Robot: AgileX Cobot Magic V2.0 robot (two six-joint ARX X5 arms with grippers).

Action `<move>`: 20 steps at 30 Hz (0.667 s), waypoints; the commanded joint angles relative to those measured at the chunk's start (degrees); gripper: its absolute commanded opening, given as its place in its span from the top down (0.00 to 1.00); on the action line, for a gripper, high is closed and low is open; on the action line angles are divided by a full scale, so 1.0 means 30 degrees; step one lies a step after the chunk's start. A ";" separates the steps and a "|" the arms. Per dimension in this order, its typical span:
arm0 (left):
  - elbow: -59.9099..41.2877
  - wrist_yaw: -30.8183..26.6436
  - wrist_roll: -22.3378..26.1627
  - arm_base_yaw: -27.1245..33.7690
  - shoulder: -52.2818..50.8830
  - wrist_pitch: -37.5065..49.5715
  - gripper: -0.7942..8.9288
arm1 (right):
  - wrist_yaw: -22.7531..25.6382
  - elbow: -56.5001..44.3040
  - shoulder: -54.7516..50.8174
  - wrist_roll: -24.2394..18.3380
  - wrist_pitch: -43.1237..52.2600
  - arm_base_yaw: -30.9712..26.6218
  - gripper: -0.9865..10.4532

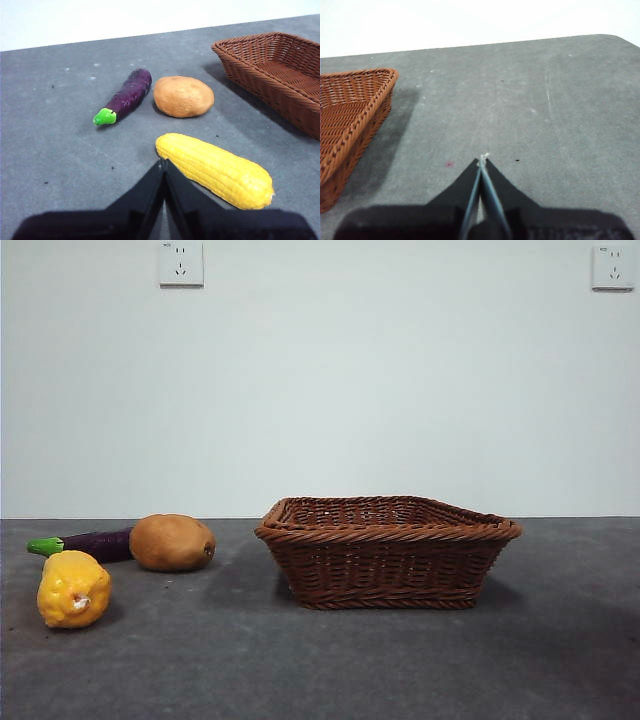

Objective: Help me put the vegetables on the table into the basket

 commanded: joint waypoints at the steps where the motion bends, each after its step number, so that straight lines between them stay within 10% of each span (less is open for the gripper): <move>1: -0.0189 0.0066 -0.0350 -0.0058 0.0015 0.0117 0.92 | 0.0000 -0.0189 -0.0029 0.0211 0.0117 0.0000 0.91; 20: 0.1202 0.0066 -0.3534 -0.0058 0.0036 0.0102 0.92 | -0.0066 0.1399 0.0066 0.2929 0.1719 0.0000 0.92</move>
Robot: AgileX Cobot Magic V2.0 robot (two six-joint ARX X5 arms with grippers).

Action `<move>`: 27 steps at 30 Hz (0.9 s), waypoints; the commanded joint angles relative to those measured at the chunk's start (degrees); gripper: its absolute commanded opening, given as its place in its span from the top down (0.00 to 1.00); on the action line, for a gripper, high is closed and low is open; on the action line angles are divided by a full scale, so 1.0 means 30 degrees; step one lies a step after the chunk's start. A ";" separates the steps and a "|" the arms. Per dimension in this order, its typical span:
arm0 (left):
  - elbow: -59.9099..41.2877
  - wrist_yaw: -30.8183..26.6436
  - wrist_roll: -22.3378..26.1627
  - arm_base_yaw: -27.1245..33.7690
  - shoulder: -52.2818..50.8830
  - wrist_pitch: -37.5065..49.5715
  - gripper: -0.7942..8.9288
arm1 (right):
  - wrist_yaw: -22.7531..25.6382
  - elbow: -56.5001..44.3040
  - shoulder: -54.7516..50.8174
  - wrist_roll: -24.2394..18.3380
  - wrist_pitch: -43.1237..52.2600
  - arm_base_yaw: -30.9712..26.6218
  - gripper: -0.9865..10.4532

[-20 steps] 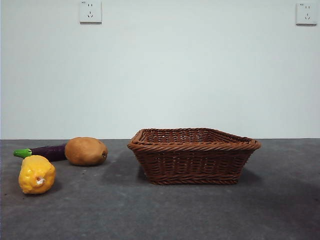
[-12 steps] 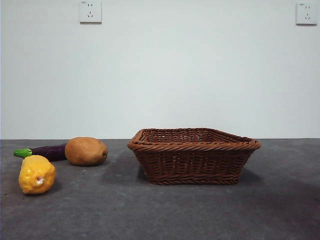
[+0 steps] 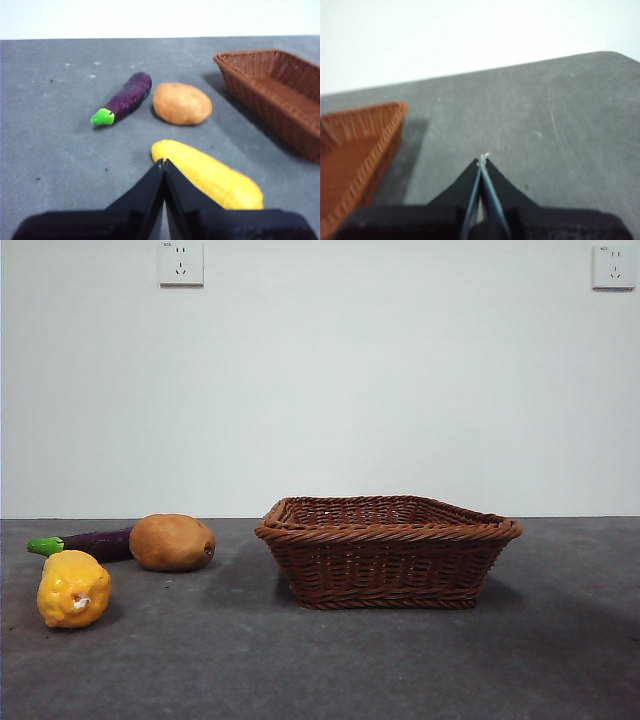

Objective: Help me put the vegetables on the table into the basket

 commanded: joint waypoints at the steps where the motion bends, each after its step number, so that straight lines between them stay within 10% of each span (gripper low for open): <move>1: 0.1056 0.0066 -0.1450 -0.0058 0.0080 0.0007 0.92 | -0.0015 0.1122 0.0131 0.1486 0.0299 0.0000 0.92; 12: 0.6295 0.1785 -0.2499 -0.0066 0.2535 -0.3118 0.92 | -0.3701 0.7074 0.4656 0.1683 -0.2361 0.0000 0.92; 27: 1.4120 0.5450 -0.0954 -0.0066 0.7504 -1.0615 0.92 | -0.6994 1.7653 1.2094 -0.3949 -1.5198 0.0015 0.92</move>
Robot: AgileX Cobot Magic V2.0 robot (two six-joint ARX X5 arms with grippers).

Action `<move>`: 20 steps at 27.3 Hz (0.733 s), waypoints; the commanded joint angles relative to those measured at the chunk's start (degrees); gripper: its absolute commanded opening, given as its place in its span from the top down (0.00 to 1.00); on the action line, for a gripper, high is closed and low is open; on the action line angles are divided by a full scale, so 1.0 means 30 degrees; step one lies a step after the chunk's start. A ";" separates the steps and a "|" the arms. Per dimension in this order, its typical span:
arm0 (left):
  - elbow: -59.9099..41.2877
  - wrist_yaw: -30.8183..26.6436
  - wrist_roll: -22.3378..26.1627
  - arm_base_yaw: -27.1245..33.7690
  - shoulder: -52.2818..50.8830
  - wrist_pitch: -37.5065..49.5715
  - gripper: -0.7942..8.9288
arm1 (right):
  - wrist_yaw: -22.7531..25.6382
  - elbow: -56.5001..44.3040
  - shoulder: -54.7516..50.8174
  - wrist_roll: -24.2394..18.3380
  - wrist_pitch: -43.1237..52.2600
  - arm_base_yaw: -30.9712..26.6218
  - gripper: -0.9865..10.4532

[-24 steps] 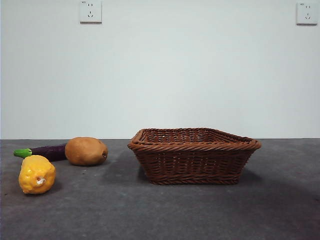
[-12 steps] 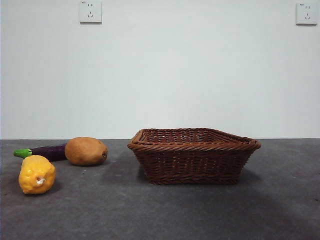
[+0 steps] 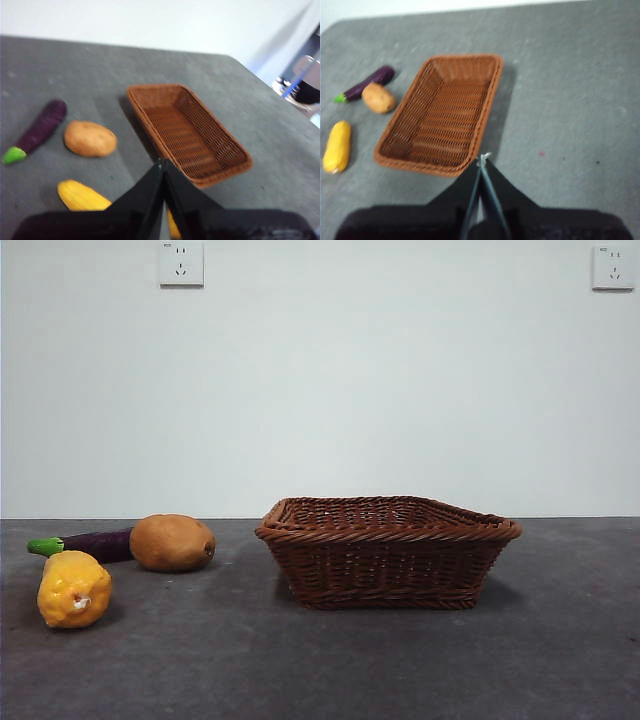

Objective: Help me put the vegetables on the table into the basket

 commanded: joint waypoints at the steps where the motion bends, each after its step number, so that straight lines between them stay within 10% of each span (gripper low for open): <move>1: 0.1035 0.0168 0.1151 -0.0066 0.0707 -0.1297 0.92 | -0.0350 0.1027 0.0656 -0.0911 -0.0780 0.0015 0.92; 9: 0.2980 0.0634 0.1537 -0.0284 0.2040 -0.2557 0.91 | -0.0546 0.1734 0.1545 -0.1064 -0.1421 0.0015 0.91; 11: 0.3271 0.0874 0.1479 -0.0372 0.2339 -0.2572 0.77 | -0.0670 0.1734 0.1545 -0.1071 -0.1290 0.0015 0.84; 14: 0.3657 0.1246 0.1457 -0.0401 0.2754 -0.2929 0.25 | -0.2106 0.1734 0.1545 -0.1049 -0.1202 0.0015 0.51; 20: 0.4284 0.1464 0.1486 -0.0474 0.3424 -0.3439 0.24 | -0.2535 0.1734 0.1545 -0.0984 -0.1209 0.0015 0.39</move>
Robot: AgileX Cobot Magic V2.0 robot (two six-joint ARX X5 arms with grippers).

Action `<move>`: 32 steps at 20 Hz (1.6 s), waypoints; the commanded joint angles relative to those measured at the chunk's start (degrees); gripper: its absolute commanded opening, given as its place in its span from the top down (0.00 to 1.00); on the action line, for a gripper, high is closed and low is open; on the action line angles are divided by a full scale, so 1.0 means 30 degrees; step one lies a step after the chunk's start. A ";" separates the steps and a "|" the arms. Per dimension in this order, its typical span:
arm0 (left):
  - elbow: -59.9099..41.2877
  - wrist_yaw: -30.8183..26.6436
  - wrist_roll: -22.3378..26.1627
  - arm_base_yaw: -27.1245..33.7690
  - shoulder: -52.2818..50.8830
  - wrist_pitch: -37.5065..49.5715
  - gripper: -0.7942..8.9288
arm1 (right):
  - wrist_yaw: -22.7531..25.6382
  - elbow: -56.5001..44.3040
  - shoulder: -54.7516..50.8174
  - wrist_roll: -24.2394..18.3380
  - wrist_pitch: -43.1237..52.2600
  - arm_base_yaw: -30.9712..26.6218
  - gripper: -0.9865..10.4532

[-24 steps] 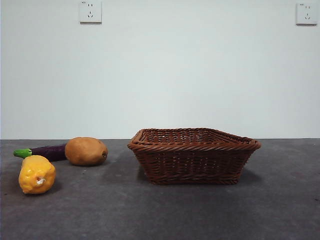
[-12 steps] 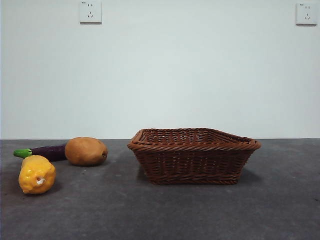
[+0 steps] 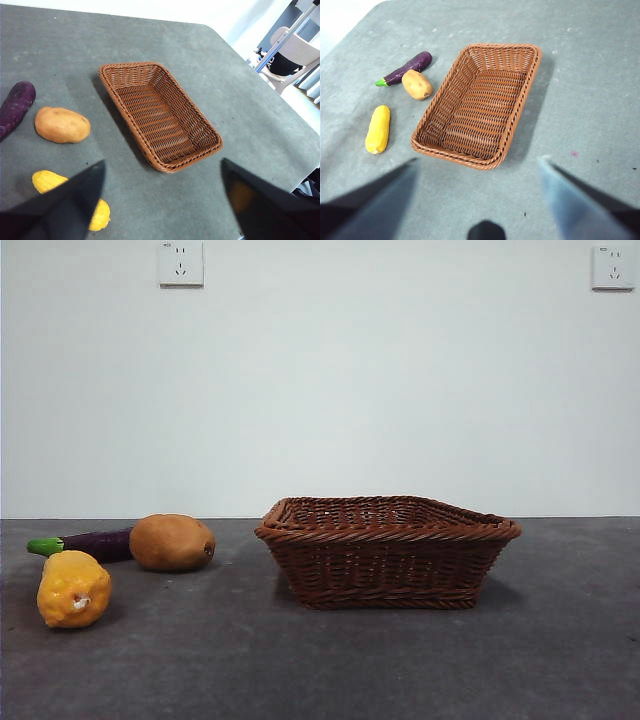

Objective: Help me put the vegetables on the table into the basket

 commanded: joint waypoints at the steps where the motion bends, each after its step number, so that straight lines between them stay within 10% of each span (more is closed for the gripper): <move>1: 0.0066 0.0073 0.0219 -0.0146 0.0044 0.0080 0.24 | -0.0058 0.0058 -0.0022 -0.0066 0.0109 0.0015 0.39; 14: 0.0066 0.0066 -0.0073 -0.0168 0.0816 0.0415 0.24 | -0.0889 0.0619 0.6455 0.1596 0.4940 0.0947 0.39; 32: 0.0066 0.0051 -0.0284 -0.0168 0.2805 0.0576 0.24 | 0.3789 0.8058 2.2338 0.1596 0.5646 0.5428 0.39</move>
